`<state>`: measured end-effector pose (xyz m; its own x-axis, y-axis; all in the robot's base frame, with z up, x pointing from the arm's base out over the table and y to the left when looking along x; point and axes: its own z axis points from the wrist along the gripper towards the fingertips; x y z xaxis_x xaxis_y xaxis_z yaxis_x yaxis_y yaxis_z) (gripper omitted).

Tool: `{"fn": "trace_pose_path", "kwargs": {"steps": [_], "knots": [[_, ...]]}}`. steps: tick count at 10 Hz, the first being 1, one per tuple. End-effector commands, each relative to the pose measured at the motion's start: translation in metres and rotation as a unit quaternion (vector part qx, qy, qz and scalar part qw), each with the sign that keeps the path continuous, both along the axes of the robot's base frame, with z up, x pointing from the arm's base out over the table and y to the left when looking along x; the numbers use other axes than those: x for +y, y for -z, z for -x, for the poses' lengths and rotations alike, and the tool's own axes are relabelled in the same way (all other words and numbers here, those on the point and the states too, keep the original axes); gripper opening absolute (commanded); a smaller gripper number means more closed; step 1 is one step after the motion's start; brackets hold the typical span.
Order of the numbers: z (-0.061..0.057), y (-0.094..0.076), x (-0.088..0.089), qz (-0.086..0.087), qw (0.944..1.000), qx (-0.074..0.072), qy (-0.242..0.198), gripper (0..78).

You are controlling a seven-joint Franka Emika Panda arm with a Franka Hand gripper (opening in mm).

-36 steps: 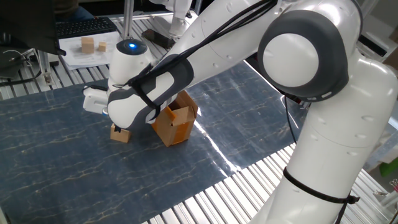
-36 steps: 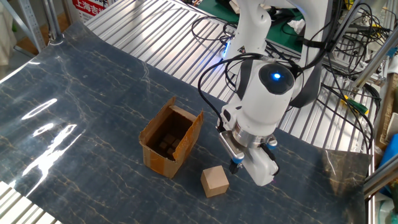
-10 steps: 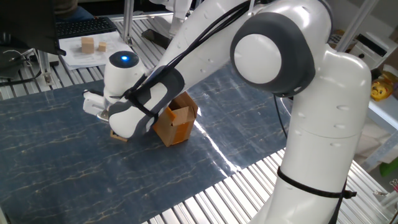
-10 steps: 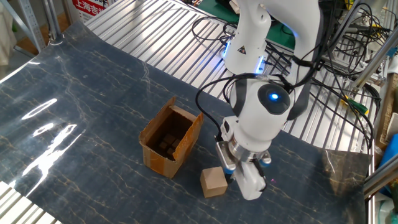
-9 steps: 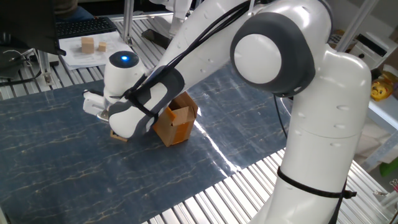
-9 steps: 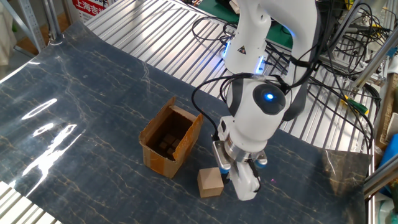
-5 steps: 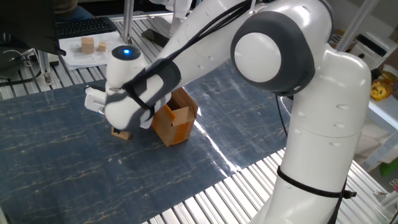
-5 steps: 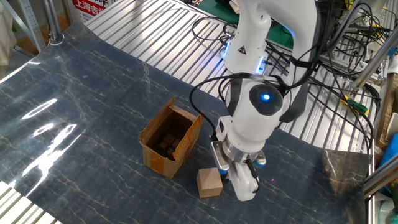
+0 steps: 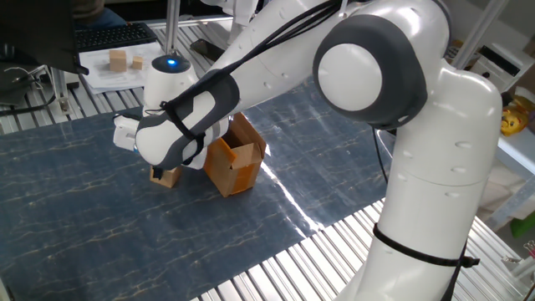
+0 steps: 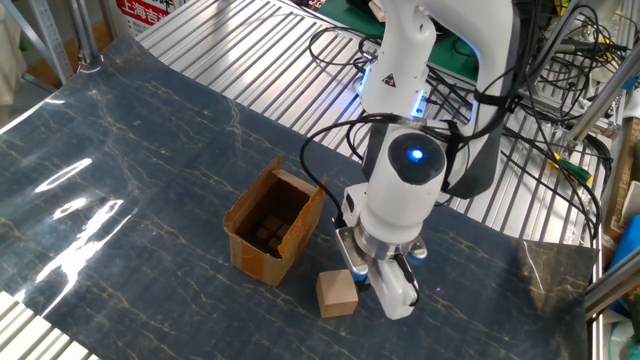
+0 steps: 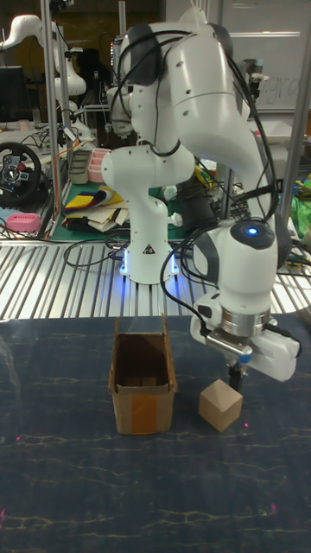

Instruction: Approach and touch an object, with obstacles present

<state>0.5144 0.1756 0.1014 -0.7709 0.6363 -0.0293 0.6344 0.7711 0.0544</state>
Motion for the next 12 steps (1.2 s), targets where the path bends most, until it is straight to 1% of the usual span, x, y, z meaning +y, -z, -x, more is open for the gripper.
{"fn": "trace_pose_path", "kwargs": {"steps": [1, 2, 5, 7, 9, 11, 12], "knots": [[0.020, -0.052, -0.021, -0.025, 0.9957, 0.024, -0.086, 0.0], [0.023, -0.058, -0.025, -0.024, 0.9946, 0.025, -0.098, 0.0], [0.026, -0.061, -0.027, -0.020, 0.9937, 0.025, -0.108, 0.0], [0.029, -0.067, -0.030, -0.018, 0.9921, 0.025, -0.121, 0.0], [0.036, -0.075, -0.037, -0.012, 0.9885, 0.025, -0.149, 0.0], [0.039, -0.079, -0.040, -0.009, 0.9867, 0.025, -0.161, 0.0], [0.041, -0.082, -0.042, 0.001, 0.9856, 0.026, -0.167, 0.0]]}}
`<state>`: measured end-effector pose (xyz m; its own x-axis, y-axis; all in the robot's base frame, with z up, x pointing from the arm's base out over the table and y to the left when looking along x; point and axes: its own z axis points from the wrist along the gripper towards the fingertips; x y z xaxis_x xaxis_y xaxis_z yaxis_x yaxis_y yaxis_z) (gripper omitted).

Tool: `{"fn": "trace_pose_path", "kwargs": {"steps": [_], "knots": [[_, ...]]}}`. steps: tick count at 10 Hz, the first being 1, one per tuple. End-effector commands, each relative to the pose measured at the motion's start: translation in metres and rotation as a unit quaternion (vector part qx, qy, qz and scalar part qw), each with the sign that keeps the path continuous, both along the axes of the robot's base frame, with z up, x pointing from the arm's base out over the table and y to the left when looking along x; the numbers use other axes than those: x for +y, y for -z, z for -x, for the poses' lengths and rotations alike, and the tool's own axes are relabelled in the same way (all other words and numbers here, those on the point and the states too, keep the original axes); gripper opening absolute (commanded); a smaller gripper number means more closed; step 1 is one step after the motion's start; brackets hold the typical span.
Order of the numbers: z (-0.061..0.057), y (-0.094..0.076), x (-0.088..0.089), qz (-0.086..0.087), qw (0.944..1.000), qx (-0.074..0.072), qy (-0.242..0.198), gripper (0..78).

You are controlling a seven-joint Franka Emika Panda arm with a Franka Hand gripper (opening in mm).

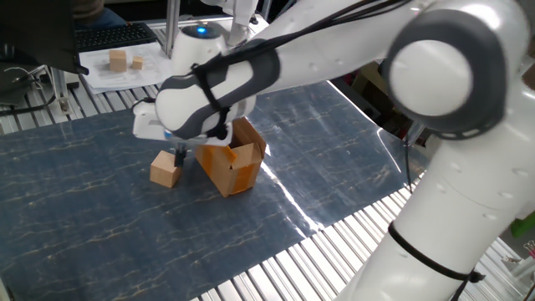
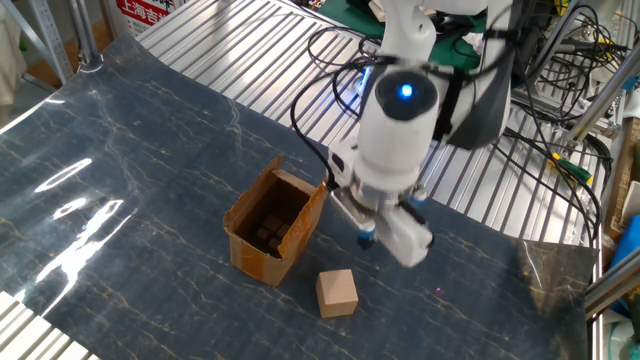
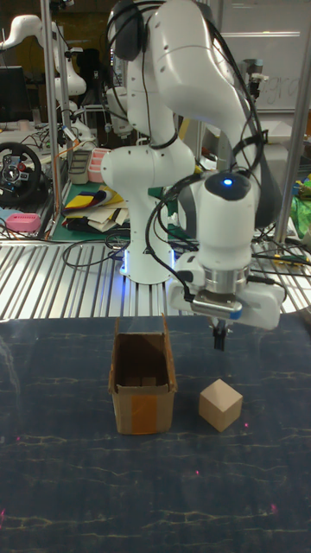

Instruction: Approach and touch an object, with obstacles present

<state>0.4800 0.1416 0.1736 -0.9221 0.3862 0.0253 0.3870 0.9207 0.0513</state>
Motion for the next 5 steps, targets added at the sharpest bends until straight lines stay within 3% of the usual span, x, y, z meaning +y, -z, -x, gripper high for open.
{"fn": "trace_pose_path", "kwargs": {"steps": [1, 5], "knots": [[0.0075, -0.0127, -0.0107, 0.014, 0.9996, 0.000, -0.024, 0.0], [0.0079, -0.0141, -0.0122, 0.014, 0.9993, -0.003, -0.035, 0.0]]}}
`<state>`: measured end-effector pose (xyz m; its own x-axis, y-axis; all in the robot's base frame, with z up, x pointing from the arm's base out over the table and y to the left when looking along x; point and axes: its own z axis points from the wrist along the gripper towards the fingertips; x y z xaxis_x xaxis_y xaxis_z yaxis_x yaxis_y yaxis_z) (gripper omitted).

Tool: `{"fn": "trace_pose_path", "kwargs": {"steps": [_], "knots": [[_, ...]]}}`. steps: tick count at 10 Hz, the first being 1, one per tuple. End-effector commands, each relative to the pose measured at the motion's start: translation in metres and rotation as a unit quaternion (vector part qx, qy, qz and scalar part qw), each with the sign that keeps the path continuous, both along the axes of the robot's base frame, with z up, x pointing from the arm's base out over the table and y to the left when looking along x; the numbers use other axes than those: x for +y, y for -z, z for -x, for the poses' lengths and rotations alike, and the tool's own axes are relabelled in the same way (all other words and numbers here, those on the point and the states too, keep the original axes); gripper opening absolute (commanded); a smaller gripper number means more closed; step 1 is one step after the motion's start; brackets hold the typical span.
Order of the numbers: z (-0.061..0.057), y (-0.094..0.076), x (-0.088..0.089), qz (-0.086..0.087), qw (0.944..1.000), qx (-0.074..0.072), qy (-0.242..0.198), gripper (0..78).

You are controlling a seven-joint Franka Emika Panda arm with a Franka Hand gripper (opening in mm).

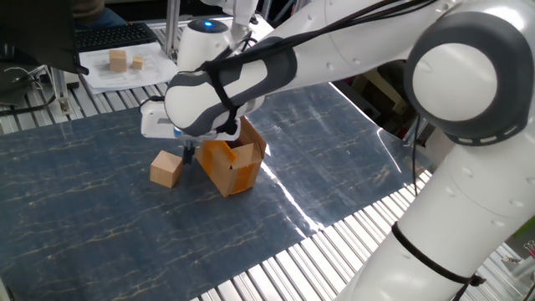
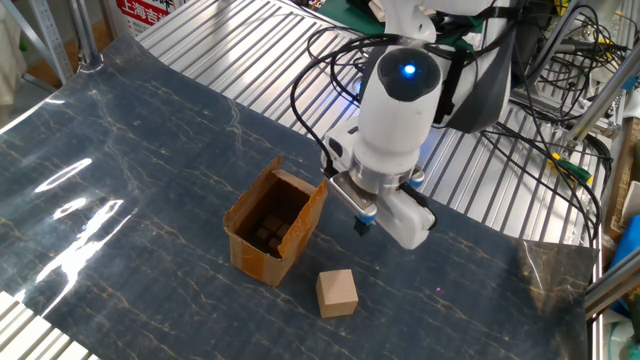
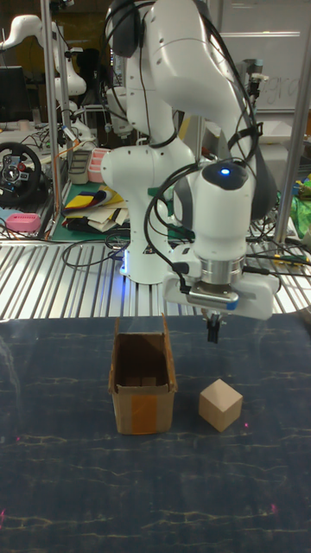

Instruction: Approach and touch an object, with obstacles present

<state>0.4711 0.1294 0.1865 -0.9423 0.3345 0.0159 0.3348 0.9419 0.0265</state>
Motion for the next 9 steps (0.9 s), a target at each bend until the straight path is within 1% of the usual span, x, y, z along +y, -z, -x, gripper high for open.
{"fn": "trace_pose_path", "kwargs": {"steps": [1, 2, 3, 4, 5, 6, 9], "knots": [[-0.0014, 0.0003, 0.0015, 0.000, 0.9999, -0.002, -0.014, 0.0], [-0.0014, 0.0003, 0.0015, -0.003, 0.9998, -0.005, -0.020, 0.0], [-0.0014, 0.0003, 0.0015, -0.009, 0.9997, -0.016, -0.015, 0.0], [-0.0014, 0.0003, 0.0015, -0.008, 0.9992, -0.040, -0.003, 0.0], [-0.0014, 0.0003, 0.0015, -0.007, 0.9986, -0.052, 0.004, 0.0], [-0.0014, 0.0003, 0.0015, 0.000, 0.9980, -0.063, 0.008, 0.0], [-0.0014, 0.0003, 0.0015, 0.000, 0.9982, -0.060, 0.010, 0.0]]}}
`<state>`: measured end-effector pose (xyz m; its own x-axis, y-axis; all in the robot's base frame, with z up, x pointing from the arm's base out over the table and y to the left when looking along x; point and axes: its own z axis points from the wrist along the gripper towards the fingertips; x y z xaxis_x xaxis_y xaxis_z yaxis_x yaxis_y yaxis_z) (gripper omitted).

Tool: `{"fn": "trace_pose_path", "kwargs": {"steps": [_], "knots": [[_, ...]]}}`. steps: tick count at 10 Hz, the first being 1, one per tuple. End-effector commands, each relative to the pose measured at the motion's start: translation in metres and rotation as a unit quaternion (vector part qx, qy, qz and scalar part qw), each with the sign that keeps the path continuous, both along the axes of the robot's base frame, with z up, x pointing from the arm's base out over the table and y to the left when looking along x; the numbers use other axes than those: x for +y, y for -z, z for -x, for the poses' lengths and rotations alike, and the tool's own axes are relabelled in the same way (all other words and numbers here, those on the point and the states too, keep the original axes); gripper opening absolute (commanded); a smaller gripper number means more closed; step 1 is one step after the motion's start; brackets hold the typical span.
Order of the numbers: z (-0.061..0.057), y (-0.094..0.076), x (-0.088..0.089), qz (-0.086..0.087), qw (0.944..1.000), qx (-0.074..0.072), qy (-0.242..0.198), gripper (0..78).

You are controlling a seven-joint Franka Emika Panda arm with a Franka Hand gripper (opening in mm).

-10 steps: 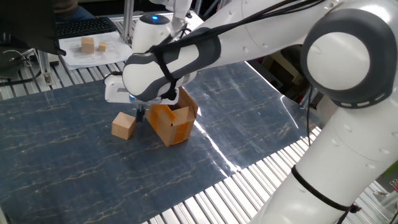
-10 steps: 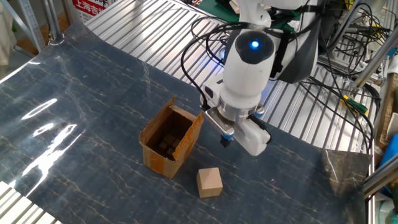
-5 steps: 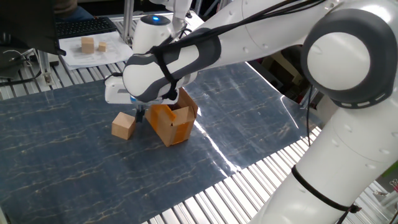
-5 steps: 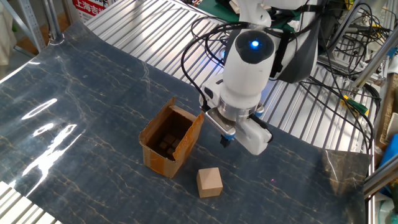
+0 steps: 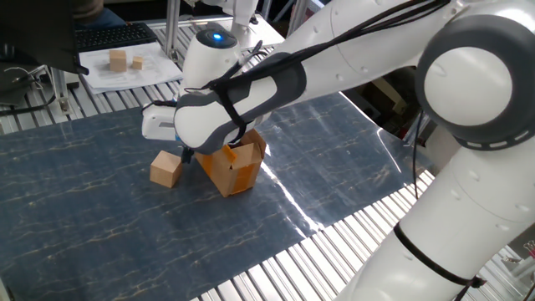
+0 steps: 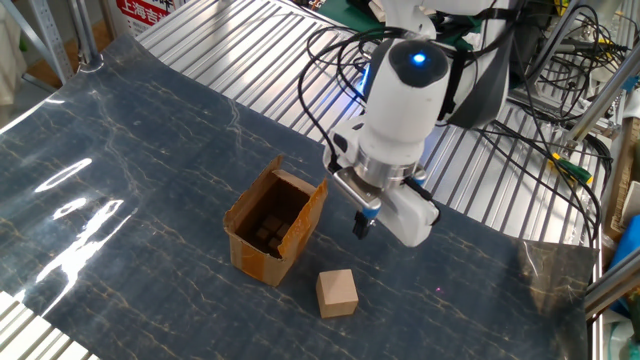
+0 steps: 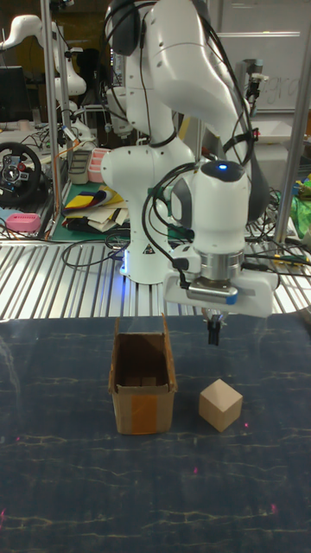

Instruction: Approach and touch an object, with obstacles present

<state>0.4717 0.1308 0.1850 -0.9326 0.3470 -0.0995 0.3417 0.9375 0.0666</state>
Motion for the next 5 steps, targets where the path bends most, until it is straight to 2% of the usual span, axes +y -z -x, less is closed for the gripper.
{"fn": "trace_pose_path", "kwargs": {"steps": [1, 2, 3, 4, 5], "knots": [[-0.001, -0.001, 0.000, 0.002, 0.9999, 0.003, -0.013, 0.0], [0.001, -0.001, 0.000, 0.003, 0.9997, 0.005, -0.024, 0.0], [0.003, -0.007, 0.000, 0.010, 0.9995, 0.010, -0.028, 0.0], [0.002, -0.018, -0.003, 0.018, 0.9990, 0.021, -0.035, 0.0], [0.002, -0.021, -0.005, 0.017, 0.9989, 0.023, -0.037, 0.0]]}}
